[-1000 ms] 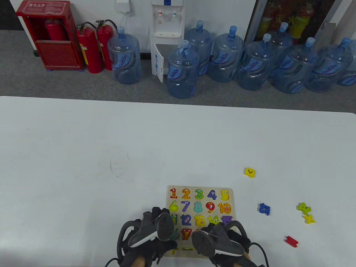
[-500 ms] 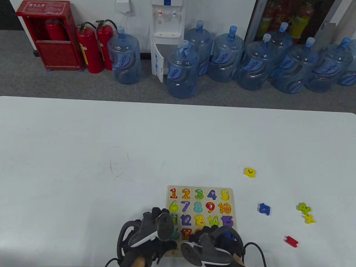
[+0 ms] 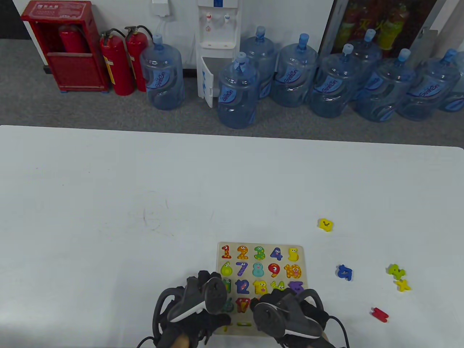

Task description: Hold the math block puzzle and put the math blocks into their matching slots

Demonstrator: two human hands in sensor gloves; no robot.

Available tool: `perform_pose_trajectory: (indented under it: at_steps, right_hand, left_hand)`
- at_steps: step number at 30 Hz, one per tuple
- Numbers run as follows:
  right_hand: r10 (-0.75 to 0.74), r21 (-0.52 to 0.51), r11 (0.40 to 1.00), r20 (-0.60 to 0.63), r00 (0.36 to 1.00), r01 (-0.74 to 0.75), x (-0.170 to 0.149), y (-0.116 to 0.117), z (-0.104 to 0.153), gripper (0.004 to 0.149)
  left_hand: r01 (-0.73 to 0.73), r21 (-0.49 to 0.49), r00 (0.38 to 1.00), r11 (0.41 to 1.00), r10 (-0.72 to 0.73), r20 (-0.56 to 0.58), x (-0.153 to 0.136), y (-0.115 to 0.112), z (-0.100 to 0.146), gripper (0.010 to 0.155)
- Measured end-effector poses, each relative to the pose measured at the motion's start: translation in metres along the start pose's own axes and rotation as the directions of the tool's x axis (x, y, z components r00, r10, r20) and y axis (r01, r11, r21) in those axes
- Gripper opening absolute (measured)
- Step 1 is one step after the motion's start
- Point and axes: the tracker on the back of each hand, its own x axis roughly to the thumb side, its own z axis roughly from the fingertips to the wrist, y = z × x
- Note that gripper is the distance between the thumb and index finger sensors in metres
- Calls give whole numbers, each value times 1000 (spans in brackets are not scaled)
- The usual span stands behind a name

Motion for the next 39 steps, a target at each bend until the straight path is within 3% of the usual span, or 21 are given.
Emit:
perform_pose_trajectory:
  at_steps: [6,11,14,18,22,25,26,28,32,39]
  right_hand:
    - [57,-145,984,-294,954,-103,-54,-9,4,62]
    - [160,-82,967,-544,824,-242,-114,-4,14,60]
    - [130,-49,977,-634,762,-207,-153,3,29,60]
    - [141,50,988,-646,751,-143,-177,19,40,64]
    - [117,100,993,-656,746,-67,-181,31,32,68]
    - [171,247,969,-638,751,-11,-183,43,25,68]
    - [181,240,971,-665,724,-23,-183,41,27,66]
    - [139,148,988,-664,735,-53,-180,37,28,59]
    - [55,65,998,-652,756,-16,-178,35,34,51]
    - [50,49,998,-598,800,-26,-167,34,33,55]
  left_hand:
    - [2,0,1000,1000,-2,0,0,0,0,96]
    - [4,-1,1000,1000,-4,0,1,-1,1,96]
    - [4,-7,1000,1000,-4,-4,1,-1,0,96]
    - [0,-13,1000,1000,0,-9,1,-1,0,96]
    - [-5,-16,1000,1000,5,-15,0,-1,0,97]
    - [-2,-18,1000,1000,2,-16,0,-1,0,97]
    - [-3,-20,1000,1000,3,-16,0,-1,0,97]
    - [-2,-18,1000,1000,2,-16,0,0,0,97]
    - [5,-19,1000,1000,-5,-15,0,-1,0,96]
    - [4,-20,1000,1000,-4,-12,0,-1,0,96]
